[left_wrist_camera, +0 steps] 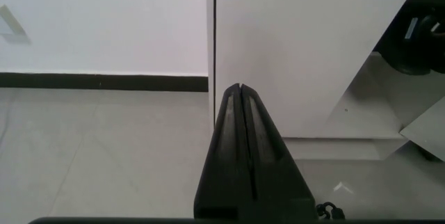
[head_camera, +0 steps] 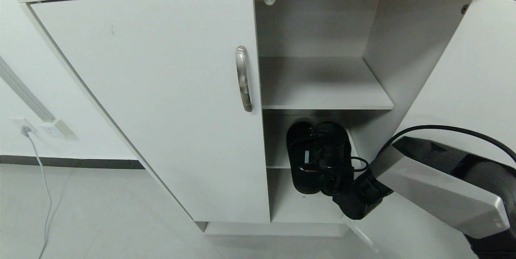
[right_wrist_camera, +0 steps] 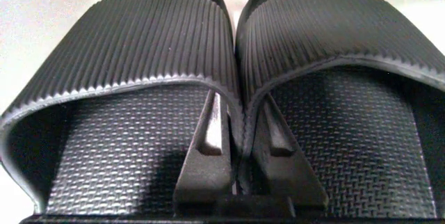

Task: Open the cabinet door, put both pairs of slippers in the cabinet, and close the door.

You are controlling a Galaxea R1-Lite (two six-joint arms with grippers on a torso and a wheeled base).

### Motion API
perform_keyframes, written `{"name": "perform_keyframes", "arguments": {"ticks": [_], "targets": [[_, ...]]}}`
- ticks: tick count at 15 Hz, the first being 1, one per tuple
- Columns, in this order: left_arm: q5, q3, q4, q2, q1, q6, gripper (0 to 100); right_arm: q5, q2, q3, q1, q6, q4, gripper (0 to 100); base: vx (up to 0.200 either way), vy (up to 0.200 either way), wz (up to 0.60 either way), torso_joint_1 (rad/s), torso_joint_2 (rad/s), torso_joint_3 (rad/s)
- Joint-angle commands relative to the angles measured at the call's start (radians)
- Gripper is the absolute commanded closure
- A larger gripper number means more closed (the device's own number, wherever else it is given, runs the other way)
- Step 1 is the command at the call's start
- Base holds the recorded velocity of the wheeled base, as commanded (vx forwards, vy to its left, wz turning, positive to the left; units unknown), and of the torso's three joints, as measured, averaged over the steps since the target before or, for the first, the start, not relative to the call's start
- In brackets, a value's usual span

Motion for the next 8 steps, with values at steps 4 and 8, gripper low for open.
{"name": "perform_keyframes", "arguments": {"ticks": [4, 8], "targets": [[0.0, 0.0, 0.0, 0.001, 0.001, -0.001, 100, 0.0, 0.047, -0.172, -0.011, 0.0, 0.107, 100, 0.0, 0.0, 0.0, 0.0, 0.0, 0.0], [0.003, 0.0, 0.0, 0.001, 0.001, -0.001, 100, -0.009, 0.113, -0.304, -0.012, 0.0, 0.181, 100, 0.0, 0.0, 0.0, 0.0, 0.0, 0.0]]}}
